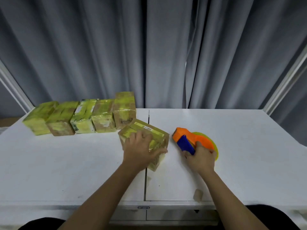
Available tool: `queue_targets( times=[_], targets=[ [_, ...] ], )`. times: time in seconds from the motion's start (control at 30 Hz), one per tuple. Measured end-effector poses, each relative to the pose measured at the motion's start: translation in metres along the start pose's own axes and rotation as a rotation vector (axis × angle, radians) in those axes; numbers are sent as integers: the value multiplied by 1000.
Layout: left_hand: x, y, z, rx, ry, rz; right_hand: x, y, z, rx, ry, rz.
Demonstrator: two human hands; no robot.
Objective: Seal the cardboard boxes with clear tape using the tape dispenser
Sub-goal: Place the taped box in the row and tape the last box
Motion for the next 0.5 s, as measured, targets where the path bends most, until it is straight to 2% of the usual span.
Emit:
queue_targets(
  times=[0.07, 0.13, 0.2, 0.27, 0.33, 0.4, 0.5],
  targets=[
    [6, 8, 10, 72, 14, -82, -10, 1, 3, -77, 98, -140],
    [8, 6, 6, 110, -13, -47, -19, -4, 8, -223, 171, -178],
    [7, 0, -6, 130, -150, 27, -31, -16, 15, -357, 237, -199],
    [9, -12, -15, 130, -356, 83, -42, -28, 21, -430, 300, -226],
    [5, -21, -18, 99, -479, 161, -46, -37, 25, -500, 319, -212],
    [-7, -22, -17, 42, -478, 311, -46, -39, 27, -547, 299, -190],
    [-38, -17, -13, -47, -359, 640, -45, -41, 30, -568, 261, -201]
  ],
)
Point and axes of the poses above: each hand's wrist, its own z-axis away from the middle knuckle, its own x-axis out of the palm, y = z × x, the point moved 4 cm from there along -z, towards the middle knuckle, and after that the axes turned 9 degrees about -x, right-handed, at the moved point
